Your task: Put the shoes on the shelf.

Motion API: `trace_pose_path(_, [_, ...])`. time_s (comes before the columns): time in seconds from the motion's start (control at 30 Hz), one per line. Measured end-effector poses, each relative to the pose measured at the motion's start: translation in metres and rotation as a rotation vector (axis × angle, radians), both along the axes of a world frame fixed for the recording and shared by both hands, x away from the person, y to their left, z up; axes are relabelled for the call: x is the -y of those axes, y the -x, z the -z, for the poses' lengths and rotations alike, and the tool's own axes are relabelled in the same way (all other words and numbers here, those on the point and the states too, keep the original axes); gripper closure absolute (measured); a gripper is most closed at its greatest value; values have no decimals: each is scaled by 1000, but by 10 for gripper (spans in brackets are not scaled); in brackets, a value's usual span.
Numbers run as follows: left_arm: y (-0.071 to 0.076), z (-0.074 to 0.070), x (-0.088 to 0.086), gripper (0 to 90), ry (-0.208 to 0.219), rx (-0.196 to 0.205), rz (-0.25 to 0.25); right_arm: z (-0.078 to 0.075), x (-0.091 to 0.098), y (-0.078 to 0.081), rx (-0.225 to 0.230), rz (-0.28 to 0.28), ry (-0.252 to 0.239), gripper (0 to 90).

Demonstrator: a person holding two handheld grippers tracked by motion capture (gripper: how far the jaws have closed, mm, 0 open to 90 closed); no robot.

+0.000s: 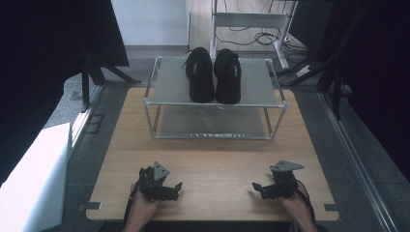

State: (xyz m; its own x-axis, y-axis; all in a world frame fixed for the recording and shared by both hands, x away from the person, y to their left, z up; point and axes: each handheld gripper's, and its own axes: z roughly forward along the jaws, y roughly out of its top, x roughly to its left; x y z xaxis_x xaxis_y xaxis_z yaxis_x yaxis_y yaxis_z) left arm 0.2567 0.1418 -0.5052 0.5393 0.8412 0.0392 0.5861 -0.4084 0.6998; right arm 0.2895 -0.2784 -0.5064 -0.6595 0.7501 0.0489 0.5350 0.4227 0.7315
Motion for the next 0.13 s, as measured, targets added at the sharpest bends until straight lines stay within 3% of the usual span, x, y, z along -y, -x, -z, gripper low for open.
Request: trace_pose_path(0.13, [-1, 2, 3, 0, -7, -13, 8, 2, 0, 0, -12, 0, 11, 0])
